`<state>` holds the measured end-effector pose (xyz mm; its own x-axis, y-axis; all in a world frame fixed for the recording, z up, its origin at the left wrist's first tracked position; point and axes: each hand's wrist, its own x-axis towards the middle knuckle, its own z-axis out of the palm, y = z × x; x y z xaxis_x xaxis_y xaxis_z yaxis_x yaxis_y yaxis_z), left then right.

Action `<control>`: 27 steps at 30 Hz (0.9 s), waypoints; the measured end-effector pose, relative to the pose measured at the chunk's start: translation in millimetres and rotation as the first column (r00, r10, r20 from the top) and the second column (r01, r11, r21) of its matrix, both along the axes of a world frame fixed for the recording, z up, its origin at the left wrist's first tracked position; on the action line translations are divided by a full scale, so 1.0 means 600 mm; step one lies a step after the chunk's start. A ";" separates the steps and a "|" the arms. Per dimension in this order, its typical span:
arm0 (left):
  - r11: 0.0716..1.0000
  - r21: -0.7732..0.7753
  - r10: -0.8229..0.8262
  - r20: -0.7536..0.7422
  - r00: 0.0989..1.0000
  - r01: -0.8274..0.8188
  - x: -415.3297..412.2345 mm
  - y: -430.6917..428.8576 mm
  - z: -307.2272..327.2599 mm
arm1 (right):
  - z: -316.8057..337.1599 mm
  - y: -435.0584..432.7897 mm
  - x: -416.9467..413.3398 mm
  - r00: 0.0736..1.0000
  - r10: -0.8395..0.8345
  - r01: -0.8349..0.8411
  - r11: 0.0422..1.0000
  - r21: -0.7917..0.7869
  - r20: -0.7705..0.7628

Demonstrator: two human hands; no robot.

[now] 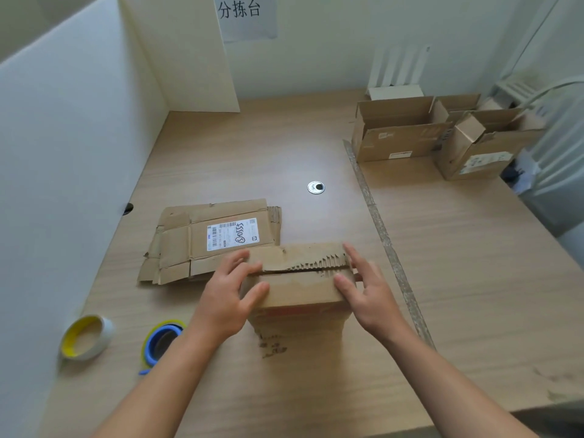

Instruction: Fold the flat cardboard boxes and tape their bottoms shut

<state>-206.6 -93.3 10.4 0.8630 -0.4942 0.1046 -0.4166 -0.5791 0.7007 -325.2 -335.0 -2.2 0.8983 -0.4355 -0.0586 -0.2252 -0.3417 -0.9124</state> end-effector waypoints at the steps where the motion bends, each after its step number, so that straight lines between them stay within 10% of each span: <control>1: 1.000 -0.004 0.007 -0.003 1.000 -0.007 -0.002 0.002 -0.004 | -0.002 0.001 0.001 1.000 -0.002 0.002 1.000 -0.012 0.006; 10: 0.963 -0.214 0.120 -0.213 0.970 -0.166 -0.028 -0.025 -0.014 | -0.004 0.005 0.010 0.997 -0.075 0.073 0.995 0.063 0.030; 27: 0.993 -0.046 0.098 -0.208 0.973 -0.110 -0.044 -0.030 -0.015 | -0.013 0.006 -0.001 0.997 -0.082 0.081 0.996 0.030 0.012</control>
